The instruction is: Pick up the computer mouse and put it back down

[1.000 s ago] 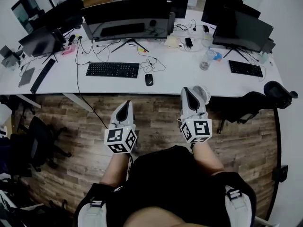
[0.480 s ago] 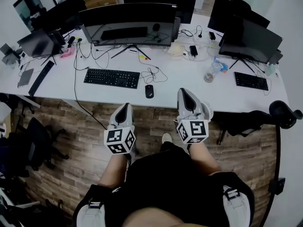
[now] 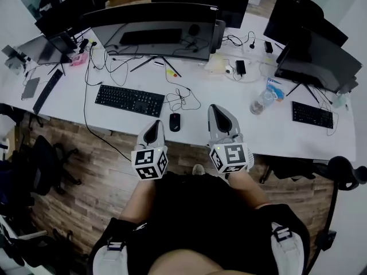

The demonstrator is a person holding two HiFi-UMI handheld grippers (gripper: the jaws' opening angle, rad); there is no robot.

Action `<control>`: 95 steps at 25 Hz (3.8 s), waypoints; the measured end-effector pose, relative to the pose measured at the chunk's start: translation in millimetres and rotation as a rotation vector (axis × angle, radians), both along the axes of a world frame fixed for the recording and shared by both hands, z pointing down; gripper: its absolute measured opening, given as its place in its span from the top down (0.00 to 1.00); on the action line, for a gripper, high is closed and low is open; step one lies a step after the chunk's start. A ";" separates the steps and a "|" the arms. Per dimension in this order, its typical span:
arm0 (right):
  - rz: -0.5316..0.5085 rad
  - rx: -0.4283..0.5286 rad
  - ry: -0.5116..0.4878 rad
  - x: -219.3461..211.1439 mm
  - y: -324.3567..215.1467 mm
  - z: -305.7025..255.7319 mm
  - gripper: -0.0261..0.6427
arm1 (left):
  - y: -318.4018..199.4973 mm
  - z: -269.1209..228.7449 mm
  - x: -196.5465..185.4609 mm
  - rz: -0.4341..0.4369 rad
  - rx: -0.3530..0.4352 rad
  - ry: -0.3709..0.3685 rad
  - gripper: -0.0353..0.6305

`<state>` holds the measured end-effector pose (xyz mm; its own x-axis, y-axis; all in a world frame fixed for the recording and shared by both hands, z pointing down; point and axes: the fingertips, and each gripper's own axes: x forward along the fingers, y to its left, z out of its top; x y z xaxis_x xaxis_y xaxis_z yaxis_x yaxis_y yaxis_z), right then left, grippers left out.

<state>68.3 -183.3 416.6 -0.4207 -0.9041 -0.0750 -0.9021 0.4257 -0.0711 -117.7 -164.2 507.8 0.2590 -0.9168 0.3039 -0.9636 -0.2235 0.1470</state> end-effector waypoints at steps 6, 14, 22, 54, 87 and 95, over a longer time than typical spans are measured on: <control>0.022 -0.040 -0.012 11.0 -23.8 8.7 0.96 | -28.3 39.4 11.1 0.048 -0.108 -0.034 0.67; 0.053 -0.090 0.019 25.5 -39.7 25.4 0.96 | -47.4 110.7 29.8 0.053 -0.302 -0.079 0.45; 0.069 -0.159 0.048 40.8 -42.4 50.6 0.96 | -57.7 185.6 42.1 0.019 -0.474 -0.094 0.44; 0.053 -0.190 -0.007 33.1 -49.7 60.5 0.96 | -86.2 166.0 3.7 0.012 -0.404 -0.152 0.46; 0.055 -0.075 0.001 -35.6 -75.9 13.9 0.96 | -88.3 -55.4 -32.7 0.069 0.088 -0.025 0.46; 0.130 -0.087 0.024 -12.6 -63.4 17.5 0.96 | -100.3 13.6 -21.4 0.108 -0.063 -0.017 0.46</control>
